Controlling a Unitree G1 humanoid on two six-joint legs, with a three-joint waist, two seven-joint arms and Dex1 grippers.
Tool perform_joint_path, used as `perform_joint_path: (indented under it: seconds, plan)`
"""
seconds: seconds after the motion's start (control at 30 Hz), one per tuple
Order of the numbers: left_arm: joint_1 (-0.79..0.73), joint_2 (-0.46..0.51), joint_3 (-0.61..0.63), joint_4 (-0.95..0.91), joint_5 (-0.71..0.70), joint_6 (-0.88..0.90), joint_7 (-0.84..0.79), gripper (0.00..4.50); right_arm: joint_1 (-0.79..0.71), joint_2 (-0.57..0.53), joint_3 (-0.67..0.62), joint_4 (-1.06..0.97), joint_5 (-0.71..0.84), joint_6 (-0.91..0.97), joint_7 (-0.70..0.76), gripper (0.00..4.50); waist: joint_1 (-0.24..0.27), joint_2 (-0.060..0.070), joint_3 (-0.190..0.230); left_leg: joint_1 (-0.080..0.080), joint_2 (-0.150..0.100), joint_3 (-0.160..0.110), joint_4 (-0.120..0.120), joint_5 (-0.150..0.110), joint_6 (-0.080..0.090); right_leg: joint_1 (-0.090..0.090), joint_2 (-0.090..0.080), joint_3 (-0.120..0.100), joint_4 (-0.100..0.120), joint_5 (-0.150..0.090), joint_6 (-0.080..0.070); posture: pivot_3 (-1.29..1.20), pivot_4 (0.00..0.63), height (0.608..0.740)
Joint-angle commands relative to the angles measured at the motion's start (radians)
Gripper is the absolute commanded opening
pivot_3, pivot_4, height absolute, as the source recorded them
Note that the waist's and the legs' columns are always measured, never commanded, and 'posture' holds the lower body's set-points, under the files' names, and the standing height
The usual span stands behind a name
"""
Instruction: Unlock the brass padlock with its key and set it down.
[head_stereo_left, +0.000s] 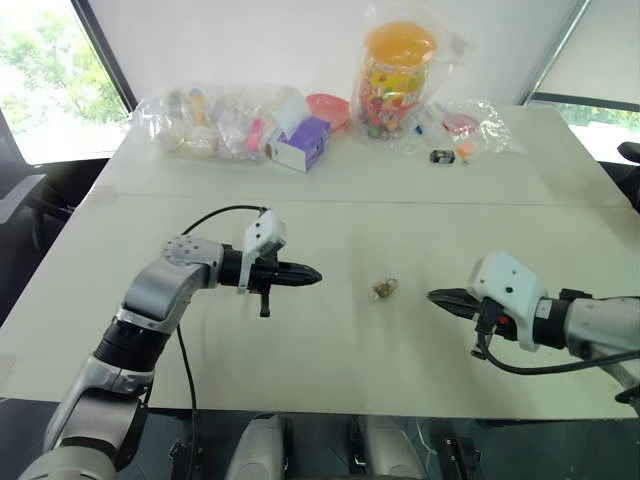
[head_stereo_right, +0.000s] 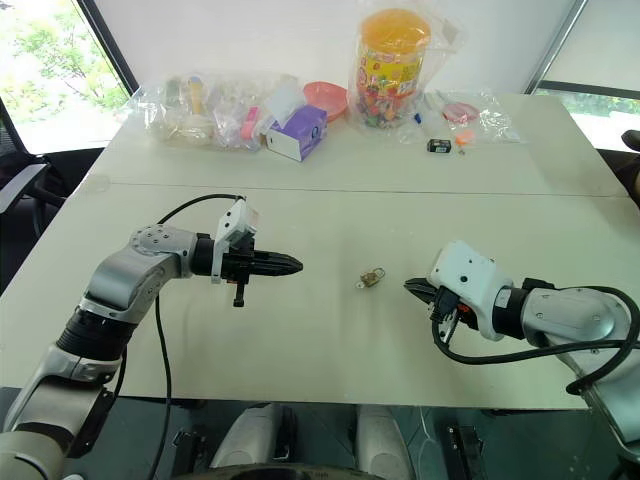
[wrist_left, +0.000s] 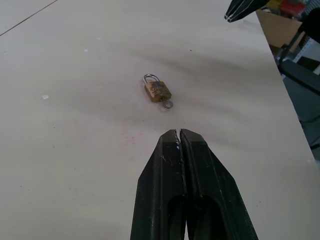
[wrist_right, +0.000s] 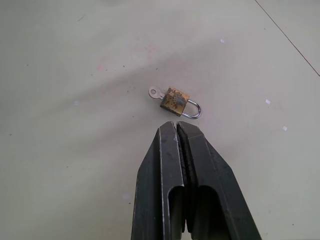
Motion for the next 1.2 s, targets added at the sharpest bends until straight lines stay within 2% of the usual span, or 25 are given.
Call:
perform_joint_path:
  seconds: [0.03,0.3,0.4,0.53,0.57,0.63,0.73,0.93,1.2]
  plan:
    - [-0.011,0.002,0.016,-0.029,-0.003,-0.015,0.006,0.07,-0.024,-0.023,0.005,0.022,-0.021,-0.048,0.019,0.00,0.000,0.000,0.000,0.000,0.000,0.000,0.000,0.000,0.000,0.000,0.000,0.000,0.000,0.000,0.000,0.00,0.150,0.735]
    - [-0.014,-0.003,0.018,-0.026,-0.001,-0.023,0.020,0.07,-0.187,-0.052,0.196,0.216,-0.123,-0.211,0.129,0.00,-0.003,0.000,0.000,0.000,0.000,0.000,0.000,0.000,0.000,0.000,0.000,0.000,0.000,0.000,0.000,0.00,0.150,0.735]
    - [-0.017,-0.009,0.011,-0.021,0.007,-0.035,0.022,0.00,-0.292,-0.038,0.310,0.343,-0.187,-0.292,0.198,0.86,-0.004,0.000,0.000,0.000,0.000,0.000,0.000,0.000,0.000,0.000,0.000,0.000,0.000,0.000,0.000,0.00,0.150,0.735]
    - [-0.020,-0.013,0.010,-0.017,0.012,-0.044,0.027,0.00,-0.385,-0.012,0.412,0.477,-0.272,-0.404,0.250,2.96,-0.003,0.000,0.000,0.000,0.000,0.000,0.000,0.000,0.000,0.000,0.000,0.000,0.000,0.000,0.000,0.00,0.150,0.735]
    - [-0.021,-0.013,0.011,-0.016,0.013,-0.045,0.029,0.00,-0.410,0.002,0.429,0.510,-0.284,-0.425,0.261,3.69,-0.003,0.000,0.000,0.000,0.000,0.001,0.000,0.000,0.000,0.000,0.000,0.000,0.000,0.000,0.000,0.00,0.150,0.735]
    - [-0.019,-0.014,0.011,-0.018,0.016,-0.047,0.032,0.00,-0.459,0.032,0.465,0.581,-0.312,-0.478,0.290,4.43,-0.004,0.000,0.000,0.000,0.000,0.001,0.000,0.000,0.000,0.000,-0.001,0.000,0.000,0.000,0.000,0.00,0.150,0.735]
    - [-0.013,-0.014,0.014,-0.027,0.019,-0.047,0.040,0.00,-0.547,0.087,0.530,0.722,-0.366,-0.580,0.343,4.43,-0.006,0.000,0.000,0.000,0.000,0.001,0.001,0.000,0.000,0.000,-0.001,0.000,0.000,0.000,0.000,0.00,0.150,0.735]
    - [0.001,-0.003,0.026,-0.054,0.018,-0.040,0.060,0.00,-0.667,0.192,0.579,0.977,-0.422,-0.688,0.402,4.43,-0.008,0.001,0.000,0.000,0.000,0.001,0.001,0.000,0.000,-0.001,-0.001,0.000,0.001,0.000,0.000,0.00,0.150,0.735]
    - [0.023,0.007,0.032,-0.086,0.011,-0.034,0.088,0.00,-0.727,0.289,0.573,1.166,-0.433,-0.700,0.425,4.43,-0.015,0.000,0.000,0.001,0.000,0.002,0.001,0.000,0.000,-0.001,-0.003,0.000,0.002,0.000,0.000,0.00,0.150,0.735]
